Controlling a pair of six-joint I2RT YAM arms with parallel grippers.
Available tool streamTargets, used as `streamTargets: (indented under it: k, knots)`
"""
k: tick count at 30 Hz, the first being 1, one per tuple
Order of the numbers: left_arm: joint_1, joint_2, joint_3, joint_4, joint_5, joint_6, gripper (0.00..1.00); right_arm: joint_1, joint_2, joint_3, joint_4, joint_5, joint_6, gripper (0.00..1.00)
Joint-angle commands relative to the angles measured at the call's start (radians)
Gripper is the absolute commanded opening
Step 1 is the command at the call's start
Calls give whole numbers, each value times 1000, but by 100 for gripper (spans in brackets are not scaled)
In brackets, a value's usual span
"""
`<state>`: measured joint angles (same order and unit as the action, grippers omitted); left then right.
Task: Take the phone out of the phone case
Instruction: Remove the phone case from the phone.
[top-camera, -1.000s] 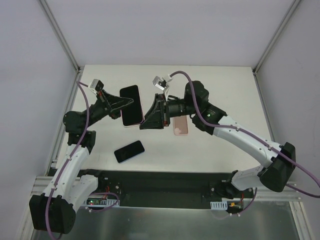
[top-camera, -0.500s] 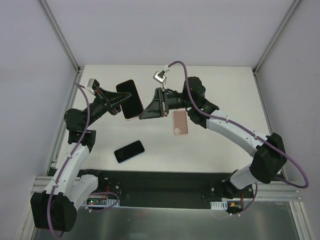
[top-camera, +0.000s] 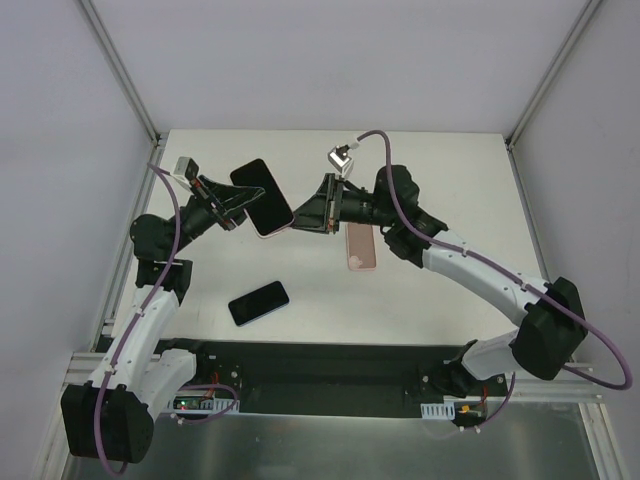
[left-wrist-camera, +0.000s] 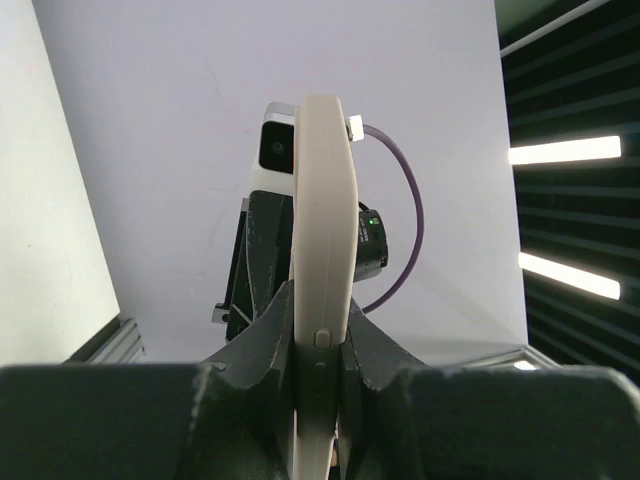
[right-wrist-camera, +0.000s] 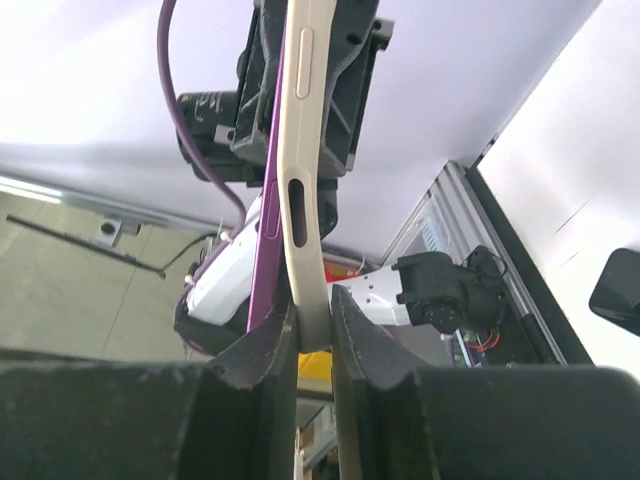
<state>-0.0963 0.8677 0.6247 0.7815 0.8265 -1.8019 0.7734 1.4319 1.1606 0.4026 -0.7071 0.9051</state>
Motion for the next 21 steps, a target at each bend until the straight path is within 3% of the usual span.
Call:
streamTargets:
  k: [1,9,14,17,19,21]
  knots:
    - [-57,-69,58,160,293,-73,0,-45,38,-35,-58,463,-15,10]
    - [-63,-50,-8,148,283,12,0,6,84,7,1,460,12,25]
    - [-108,-15,-37,147,266,64,0,36,149,70,19,417,23,28]
    - [-121,4,-36,145,260,85,0,46,166,73,33,403,26,22]
    - [-125,14,-34,145,260,98,0,46,159,60,44,405,25,6]
    - [-126,23,-31,145,263,105,0,47,147,37,45,414,8,1]
